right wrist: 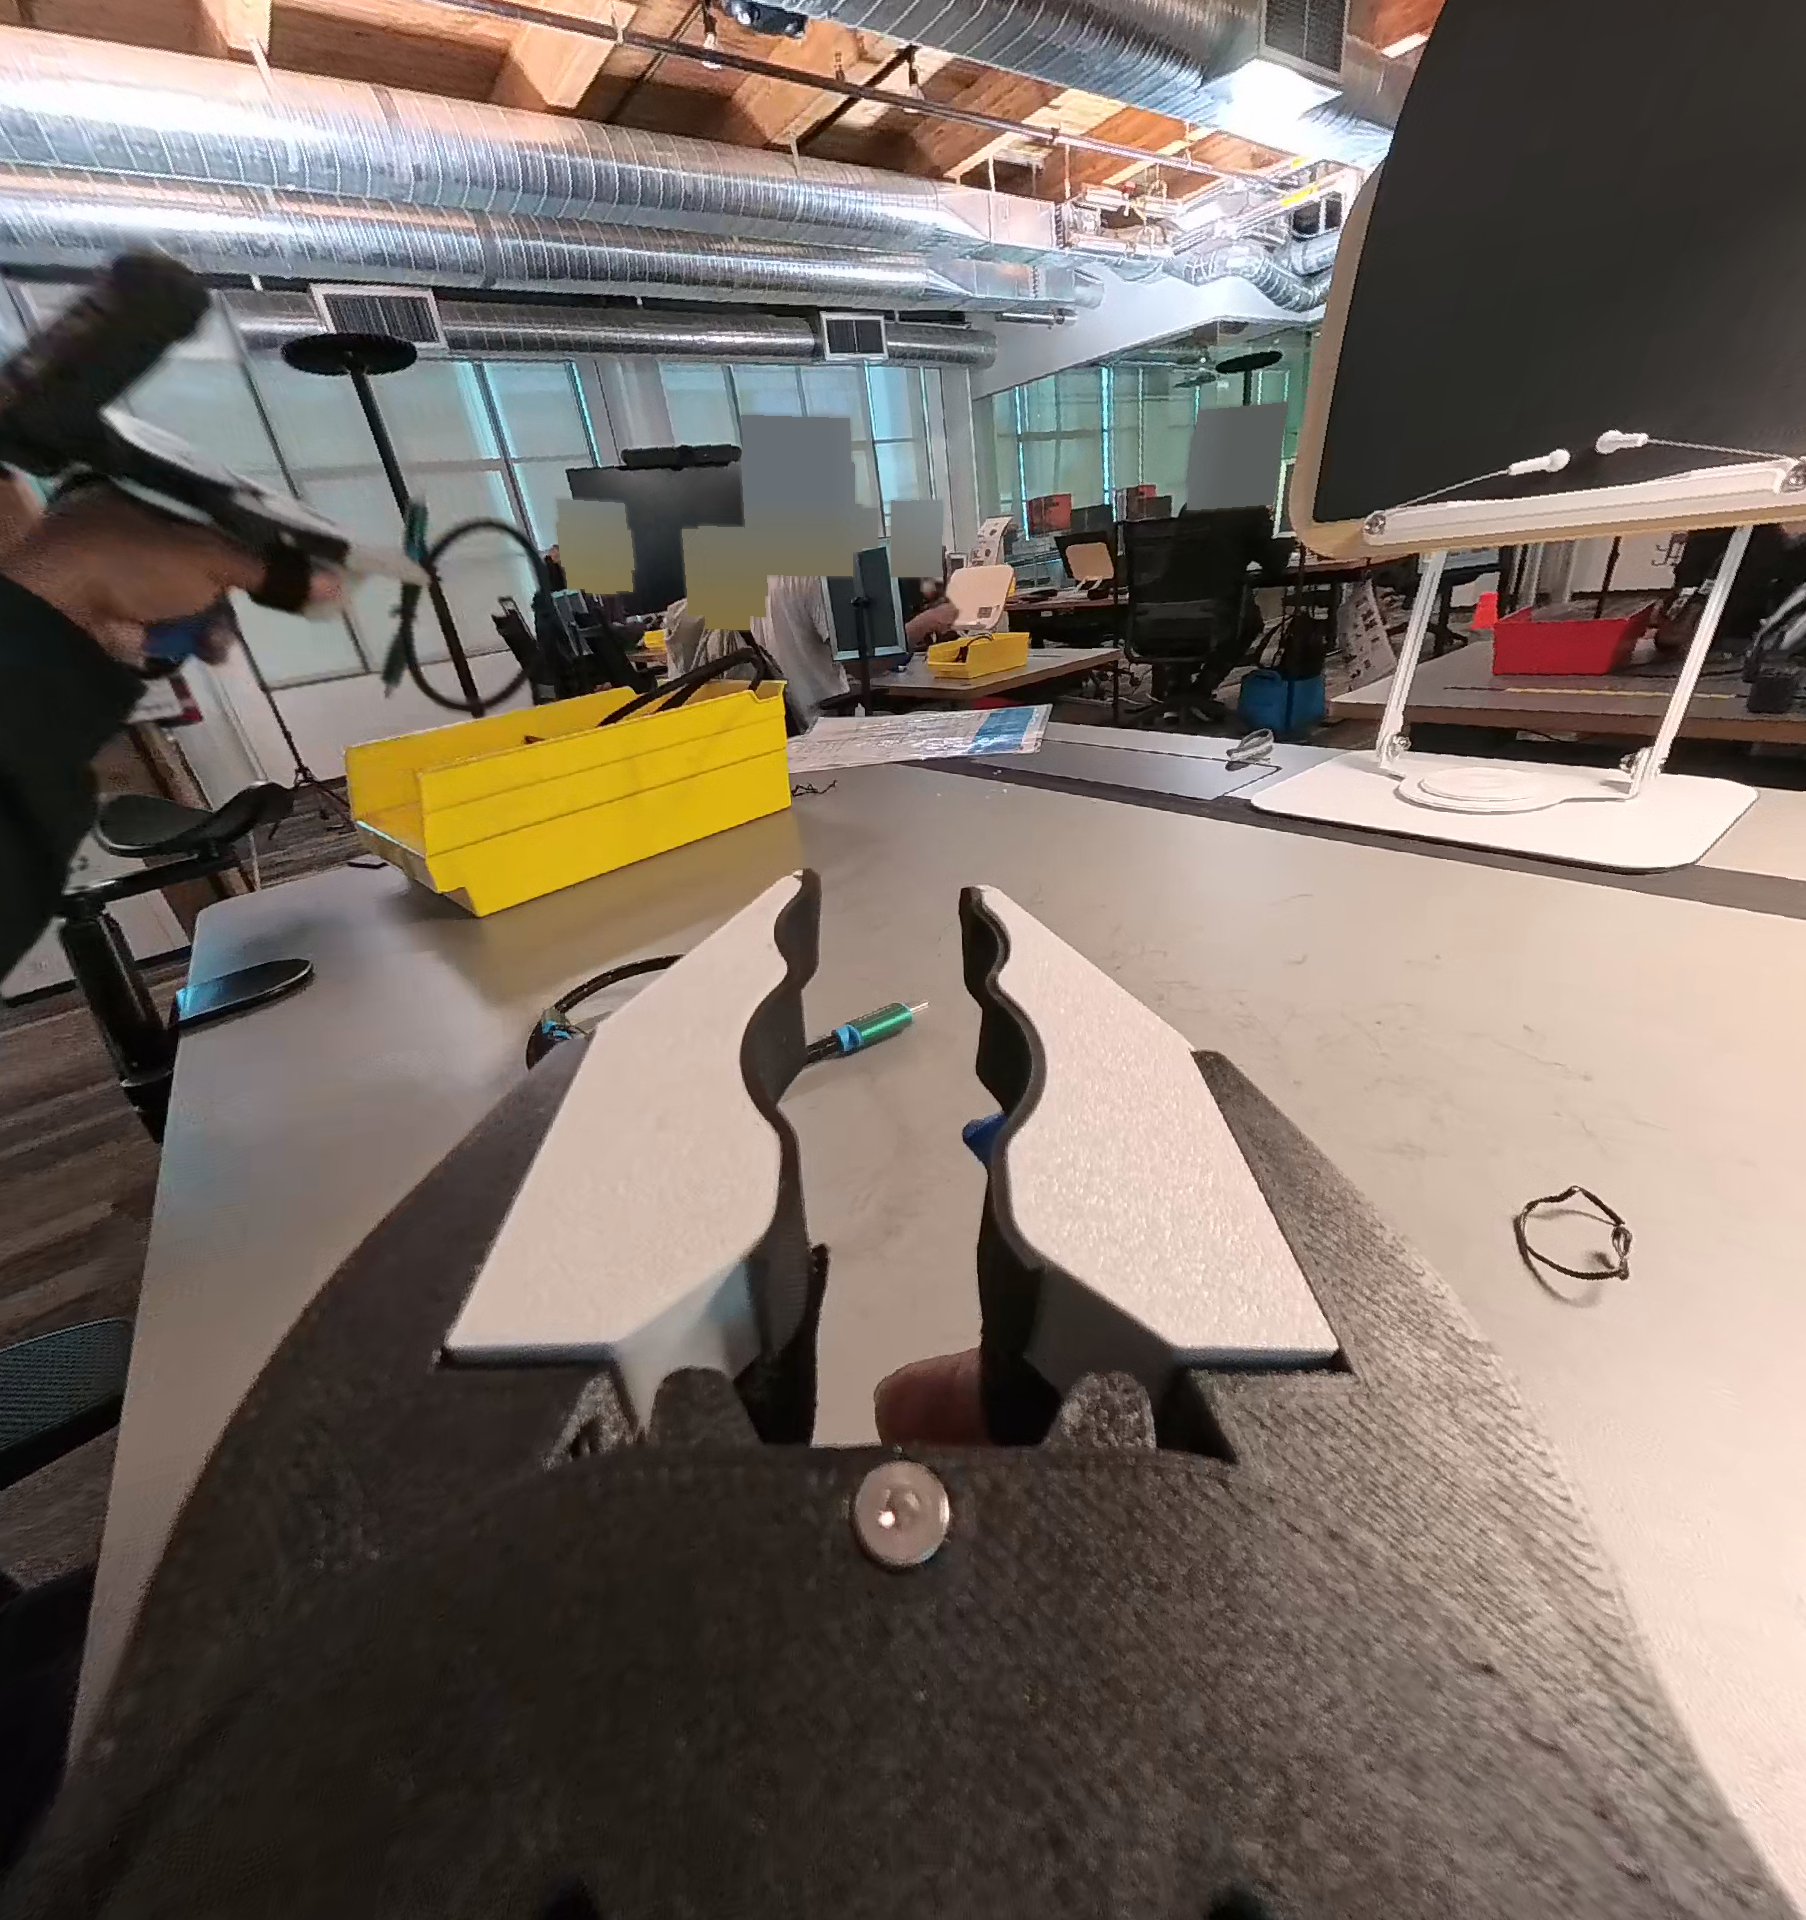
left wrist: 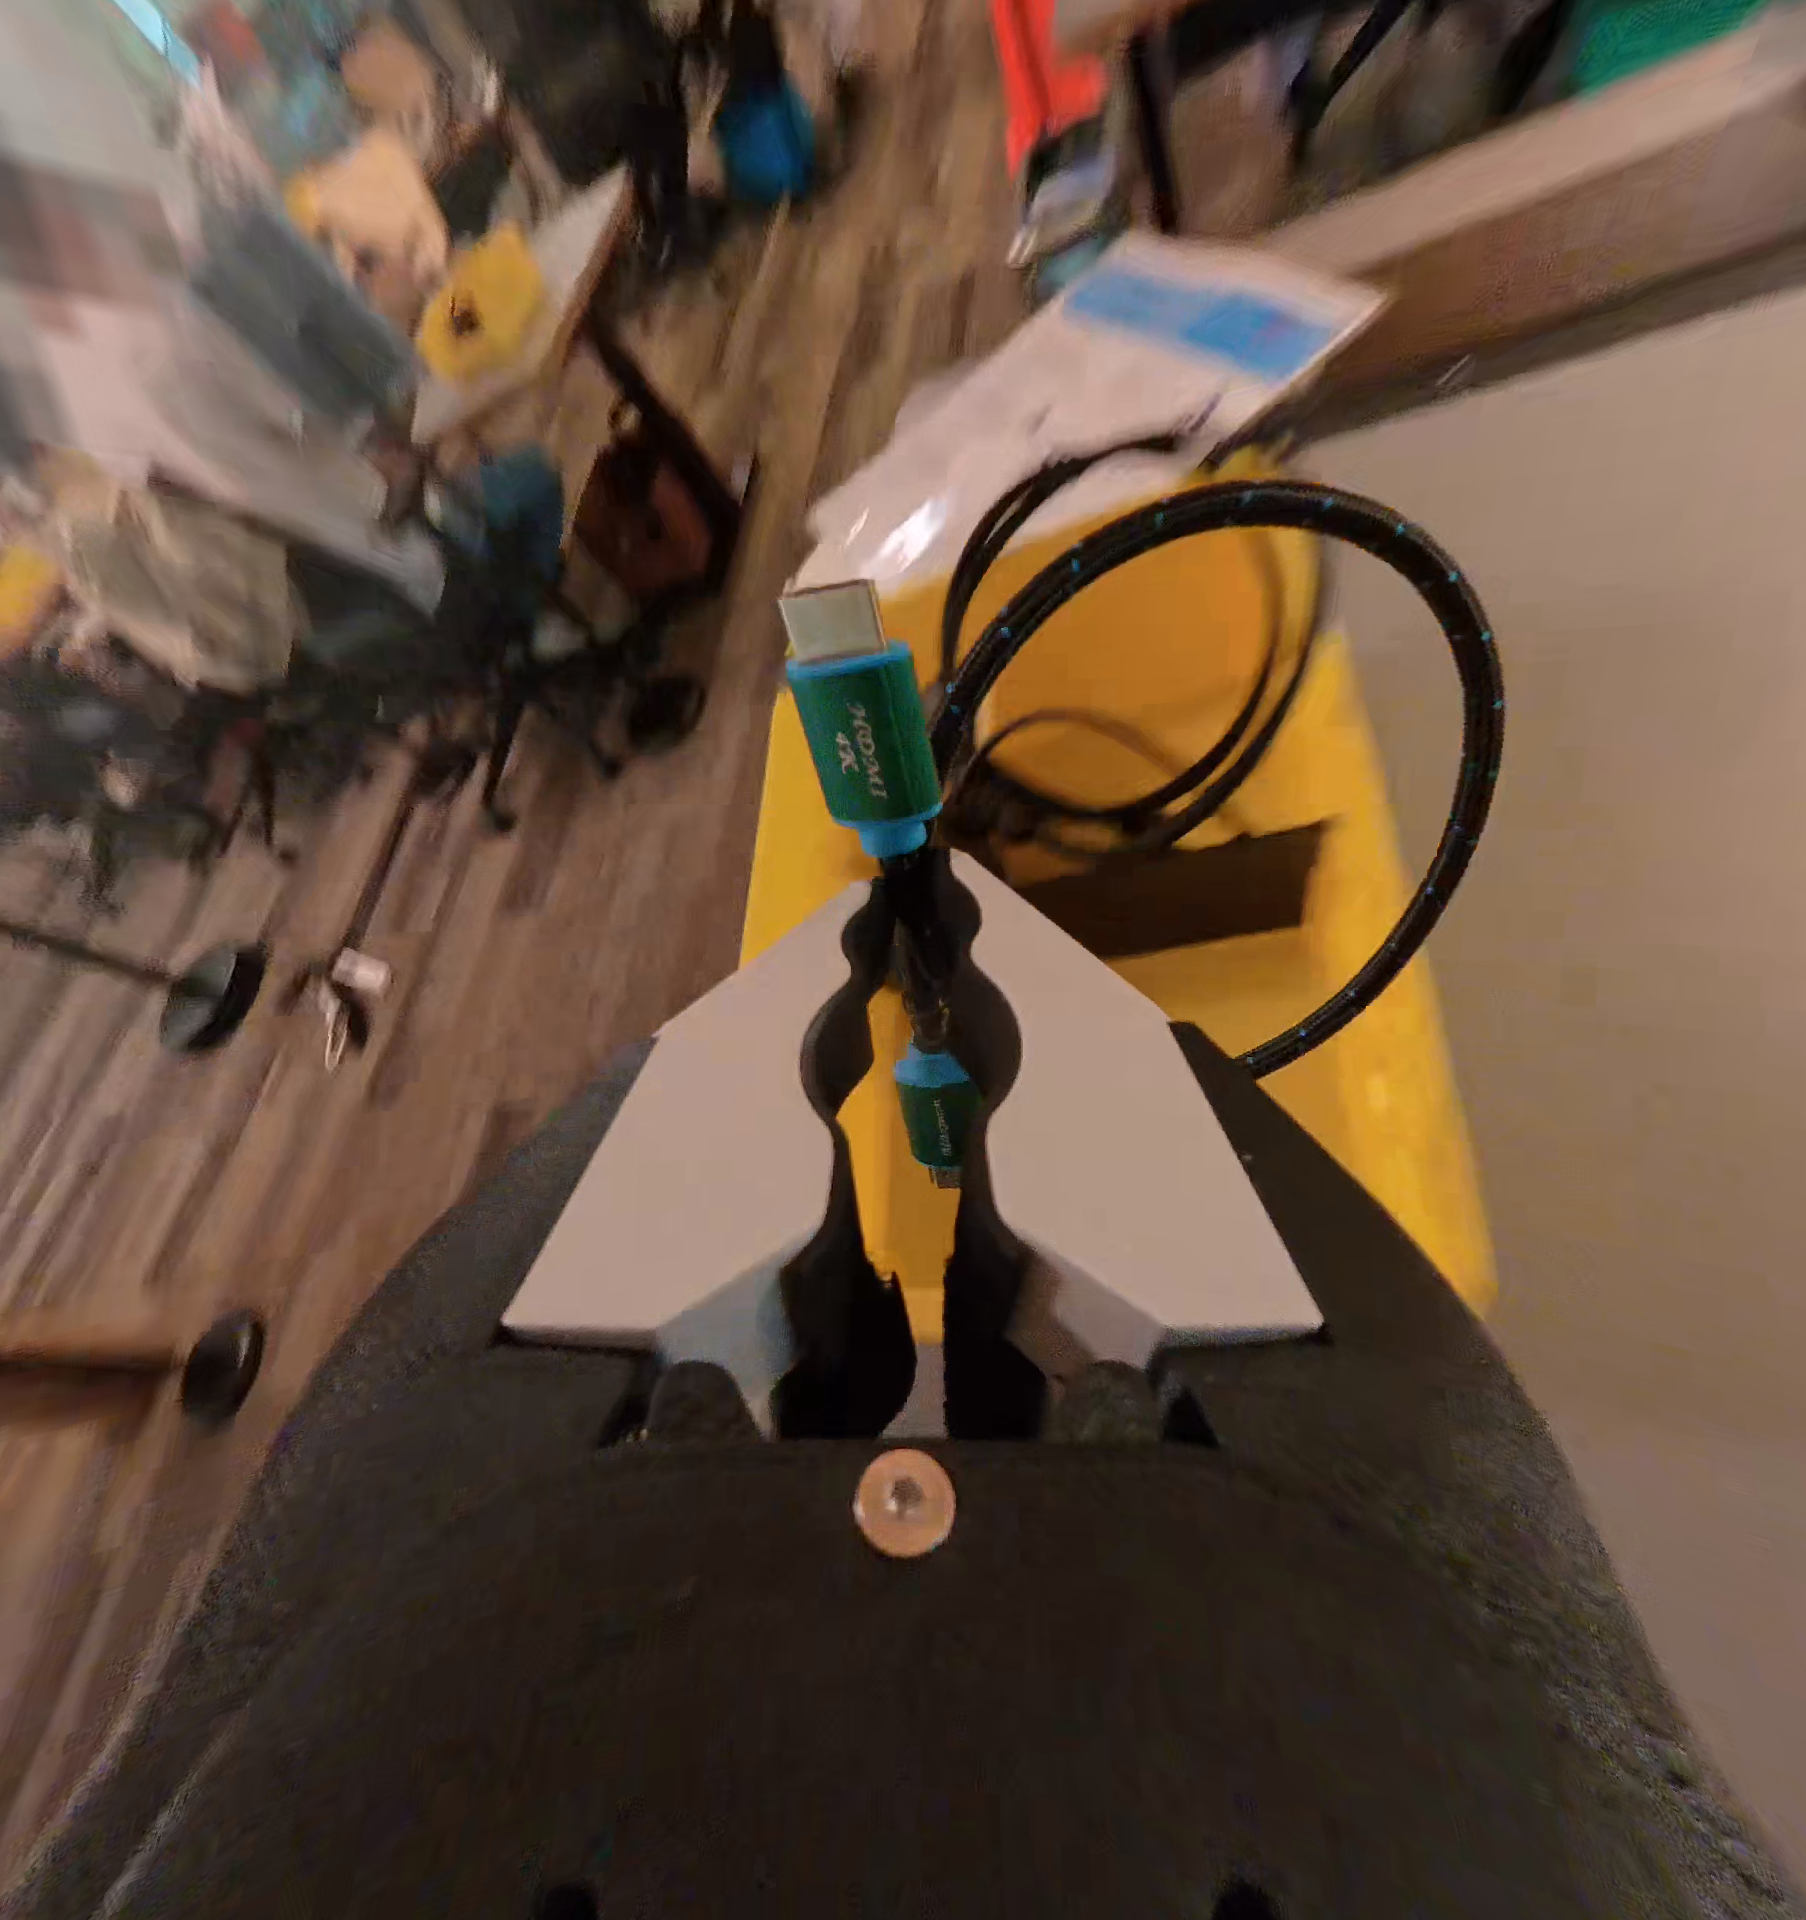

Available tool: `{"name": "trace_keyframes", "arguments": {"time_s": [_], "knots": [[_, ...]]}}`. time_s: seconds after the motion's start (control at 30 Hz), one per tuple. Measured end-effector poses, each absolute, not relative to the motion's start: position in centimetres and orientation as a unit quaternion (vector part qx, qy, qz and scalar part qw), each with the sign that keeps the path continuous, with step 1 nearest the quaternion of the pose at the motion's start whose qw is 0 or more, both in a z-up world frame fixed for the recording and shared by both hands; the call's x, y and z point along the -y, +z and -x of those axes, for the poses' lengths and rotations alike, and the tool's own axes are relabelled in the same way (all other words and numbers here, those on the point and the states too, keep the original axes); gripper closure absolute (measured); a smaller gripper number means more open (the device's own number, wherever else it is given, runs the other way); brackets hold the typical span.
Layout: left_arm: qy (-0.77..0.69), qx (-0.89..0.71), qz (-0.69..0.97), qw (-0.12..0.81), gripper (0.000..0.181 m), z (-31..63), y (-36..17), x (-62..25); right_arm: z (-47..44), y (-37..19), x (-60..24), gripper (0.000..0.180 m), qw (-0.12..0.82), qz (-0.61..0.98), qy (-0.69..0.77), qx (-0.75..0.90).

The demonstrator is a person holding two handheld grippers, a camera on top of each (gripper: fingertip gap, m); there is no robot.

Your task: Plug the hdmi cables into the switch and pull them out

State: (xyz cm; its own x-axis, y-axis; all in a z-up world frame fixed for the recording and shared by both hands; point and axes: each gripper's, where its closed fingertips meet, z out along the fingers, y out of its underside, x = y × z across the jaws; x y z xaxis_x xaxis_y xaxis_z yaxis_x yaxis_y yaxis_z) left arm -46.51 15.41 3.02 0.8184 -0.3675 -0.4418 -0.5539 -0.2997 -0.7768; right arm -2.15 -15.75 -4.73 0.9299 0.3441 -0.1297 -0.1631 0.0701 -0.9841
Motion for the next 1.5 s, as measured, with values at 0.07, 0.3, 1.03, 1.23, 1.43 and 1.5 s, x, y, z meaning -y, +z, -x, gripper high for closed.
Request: {"name": "trace_keyframes", "arguments": {"time_s": [0.07, 0.3, 1.03, 1.23, 1.43, 1.5], "knots": [[0.039, -0.338, 0.768, 0.542, 0.173, 42.3, 5.6, -12.3, 2.1, -4.7, 15.7, 0.152, 0.728, 0.659, 0.176, 0.066], [-0.170, -0.577, 0.705, 0.377, 0.173, 25.7, -1.7, -0.3, 2.6, -4.8, 15.8, 0.152, 0.728, 0.660, 0.167, 0.083], [-0.170, -0.393, 0.786, 0.447, 0.131, 32.9, -1.9, -9.8, 2.6, -4.8, 15.9, 0.152, 0.726, 0.659, 0.183, 0.076], [-0.019, -0.285, 0.851, 0.441, 0.119, 45.4, -2.4, -19.2, 2.6, -4.9, 15.8, 0.152, 0.721, 0.662, 0.188, 0.073], [-0.005, -0.317, 0.877, 0.360, 0.116, 45.7, -6.5, -25.4, 2.7, -5.0, 15.7, 0.152, 0.718, 0.665, 0.192, 0.076], [-0.026, -0.327, 0.879, 0.346, 0.116, 44.6, -7.4, -26.8, 2.5, -5.0, 15.7, 0.152, 0.718, 0.664, 0.198, 0.070]]}}
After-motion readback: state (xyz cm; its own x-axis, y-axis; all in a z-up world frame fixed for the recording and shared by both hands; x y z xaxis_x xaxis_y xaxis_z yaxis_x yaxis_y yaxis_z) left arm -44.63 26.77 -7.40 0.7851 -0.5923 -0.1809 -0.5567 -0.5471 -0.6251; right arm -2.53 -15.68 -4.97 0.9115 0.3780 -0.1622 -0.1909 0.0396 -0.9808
